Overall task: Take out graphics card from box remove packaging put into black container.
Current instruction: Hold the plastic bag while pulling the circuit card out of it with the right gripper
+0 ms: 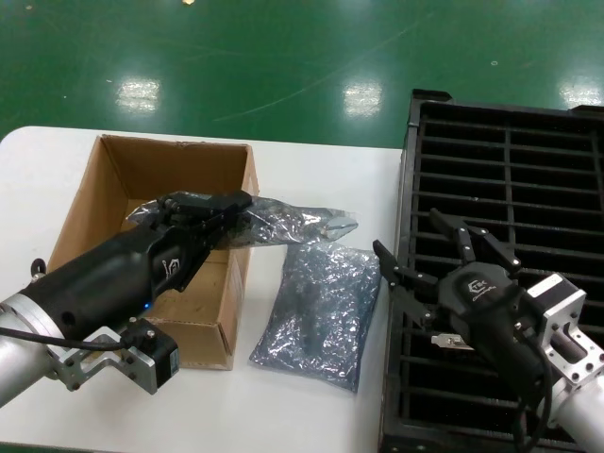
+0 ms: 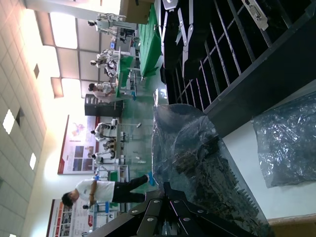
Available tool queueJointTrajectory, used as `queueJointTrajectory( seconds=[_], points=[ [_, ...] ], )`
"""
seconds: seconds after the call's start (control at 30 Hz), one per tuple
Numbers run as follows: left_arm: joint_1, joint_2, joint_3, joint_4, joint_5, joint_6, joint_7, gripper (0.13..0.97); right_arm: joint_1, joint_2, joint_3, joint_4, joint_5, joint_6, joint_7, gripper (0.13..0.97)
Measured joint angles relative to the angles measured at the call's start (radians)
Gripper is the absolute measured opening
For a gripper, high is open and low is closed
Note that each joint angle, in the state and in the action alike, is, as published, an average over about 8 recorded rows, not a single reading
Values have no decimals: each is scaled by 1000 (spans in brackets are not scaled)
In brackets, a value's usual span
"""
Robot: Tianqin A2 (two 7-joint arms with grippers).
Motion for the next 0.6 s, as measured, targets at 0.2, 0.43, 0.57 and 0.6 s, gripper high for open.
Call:
queueJointTrajectory(
  seconds=[0.2,0.43,0.57,0.6],
  points=[
    [0,0,0,0,0,0,0,140,19,12,-19,-5,-18,10,11,520],
    [0,0,0,0,0,0,0,140,42,17,-52,-5,-42,5,14,372],
    [0,0,0,0,0,0,0,140,53,17,-64,-2,-39,-19,4,292],
    [0,0,0,0,0,0,0,140,56,18,-66,-1,-37,-26,1,272]
  ],
)
